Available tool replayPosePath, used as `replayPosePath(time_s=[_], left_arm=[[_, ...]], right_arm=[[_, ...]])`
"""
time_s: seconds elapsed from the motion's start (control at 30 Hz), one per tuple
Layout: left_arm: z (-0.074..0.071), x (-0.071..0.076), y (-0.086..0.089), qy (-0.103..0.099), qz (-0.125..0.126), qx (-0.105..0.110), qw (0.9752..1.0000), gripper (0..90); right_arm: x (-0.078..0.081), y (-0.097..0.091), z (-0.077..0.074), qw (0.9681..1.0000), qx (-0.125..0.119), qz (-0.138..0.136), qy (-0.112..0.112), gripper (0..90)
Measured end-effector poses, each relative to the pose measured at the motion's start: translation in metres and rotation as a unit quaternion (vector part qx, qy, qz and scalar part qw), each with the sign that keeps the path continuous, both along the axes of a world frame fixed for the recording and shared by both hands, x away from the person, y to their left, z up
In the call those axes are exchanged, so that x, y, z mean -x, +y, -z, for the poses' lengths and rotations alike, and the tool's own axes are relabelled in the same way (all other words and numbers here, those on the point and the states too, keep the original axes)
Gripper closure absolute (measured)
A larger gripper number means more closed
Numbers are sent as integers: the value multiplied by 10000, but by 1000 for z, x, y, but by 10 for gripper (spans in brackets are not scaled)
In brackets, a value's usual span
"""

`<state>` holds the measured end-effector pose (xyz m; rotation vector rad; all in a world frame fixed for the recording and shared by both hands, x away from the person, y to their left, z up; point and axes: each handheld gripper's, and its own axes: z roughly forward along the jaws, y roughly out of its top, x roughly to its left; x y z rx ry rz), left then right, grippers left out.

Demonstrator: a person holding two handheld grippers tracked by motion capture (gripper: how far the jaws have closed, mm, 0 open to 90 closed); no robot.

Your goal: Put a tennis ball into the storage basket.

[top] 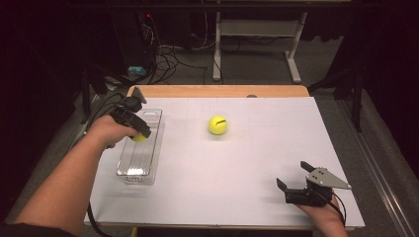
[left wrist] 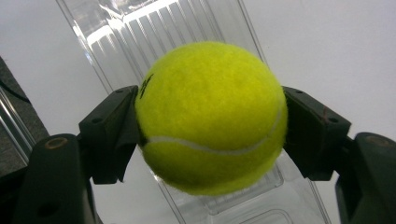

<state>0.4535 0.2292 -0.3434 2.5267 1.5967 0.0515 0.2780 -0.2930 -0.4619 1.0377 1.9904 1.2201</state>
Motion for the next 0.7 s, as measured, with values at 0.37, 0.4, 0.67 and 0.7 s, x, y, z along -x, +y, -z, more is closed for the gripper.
replayPosePath(time_s=[0.37, 0.4, 0.67, 0.7], left_arm=[[19, -8, -4, 111, -25, -102, 9999, 261], [20, -9, -4, 102, -33, -121, 9999, 261], [10, -4, -8, 35, 2, -5, 10000, 4], [9, -3, -9, -10, 9, -16, 10000, 5]], right_arm=[[0, 2, 2, 10000, 30, -24, 21, 0], [0, 2, 2, 10000, 36, -17, 31, 0], [0, 1, 1, 10000, 26, -1, 25, 0], [0, 1, 1, 10000, 27, 1, 20, 0]])
